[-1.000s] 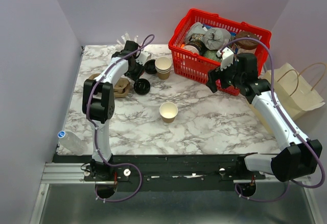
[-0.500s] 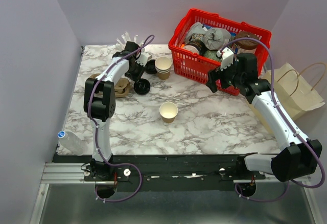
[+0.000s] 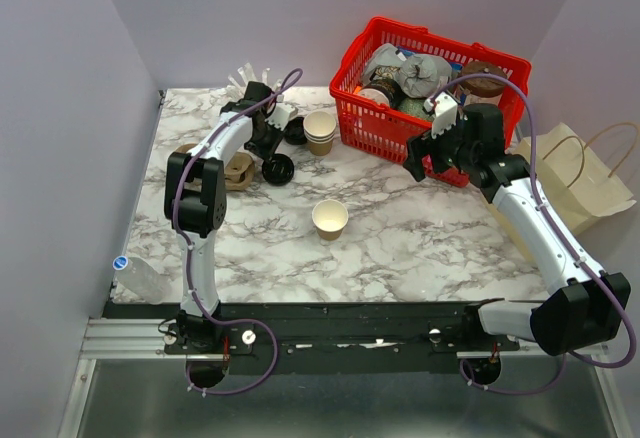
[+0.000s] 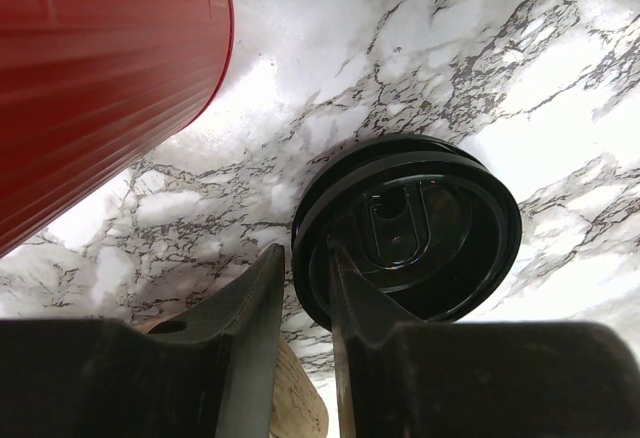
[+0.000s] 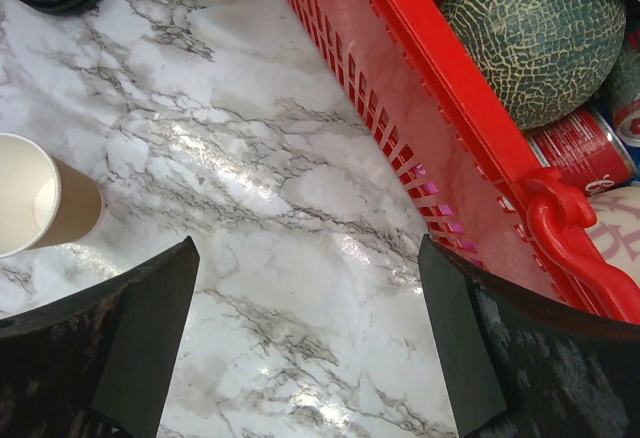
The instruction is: Pack the takeout coffee
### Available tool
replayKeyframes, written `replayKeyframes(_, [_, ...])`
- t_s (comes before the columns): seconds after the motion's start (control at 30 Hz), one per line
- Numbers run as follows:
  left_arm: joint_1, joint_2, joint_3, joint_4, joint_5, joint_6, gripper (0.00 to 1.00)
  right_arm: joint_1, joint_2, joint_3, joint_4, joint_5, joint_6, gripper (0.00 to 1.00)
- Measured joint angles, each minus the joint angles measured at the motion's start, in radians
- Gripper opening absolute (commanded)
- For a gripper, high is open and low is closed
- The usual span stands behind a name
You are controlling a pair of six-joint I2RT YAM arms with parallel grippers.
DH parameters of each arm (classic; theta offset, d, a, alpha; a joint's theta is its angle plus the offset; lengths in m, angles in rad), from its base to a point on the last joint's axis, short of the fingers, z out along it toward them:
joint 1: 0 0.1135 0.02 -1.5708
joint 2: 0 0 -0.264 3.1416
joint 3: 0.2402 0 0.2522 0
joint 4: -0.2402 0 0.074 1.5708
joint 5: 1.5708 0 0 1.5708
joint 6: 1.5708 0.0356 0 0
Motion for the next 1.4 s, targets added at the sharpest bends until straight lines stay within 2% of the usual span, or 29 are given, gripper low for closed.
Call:
replayKeyframes(0.37, [0.000,0.008,0.000,0.000,0.000,-0.003,0.03,0.000,0.000,0.000,0.000,0.000,0.000,1.00])
replayKeyframes(0.47, [0.000,0.008,-0.001,-0.001,0.002,-0.003,0.00,0.000,0.000,0.000,0.000,0.000,0.000,1.00])
replayKeyframes(0.7, [0.000,-0.051,-0.026,-0.026,0.029,-0.002,0.00,0.000,0.000,0.004,0.000,-0.002,-0.009,1.00])
replayKeyframes(0.9, [0.000,-0.233,-0.090,-0.021,0.128,0.010,0.00,0.000,0.000,0.056,-0.003,-0.079,-0.029,1.00])
replayKeyframes(1.17, [-0.011,-0.593,-0.414,0.202,0.480,0.115,0.00,0.000,0.000,0.157,-0.009,-0.359,-0.079,0.99])
replayKeyframes(1.27, [-0.039,-0.679,-0.474,0.292,0.555,0.190,0.00,0.000,0.002,0.212,-0.007,-0.456,-0.093,0.95])
replayKeyframes(1.4, [-0.100,-0.775,-0.563,0.481,0.583,0.275,0.00,0.000,0.032,0.274,-0.006,-0.573,-0.096,0.84])
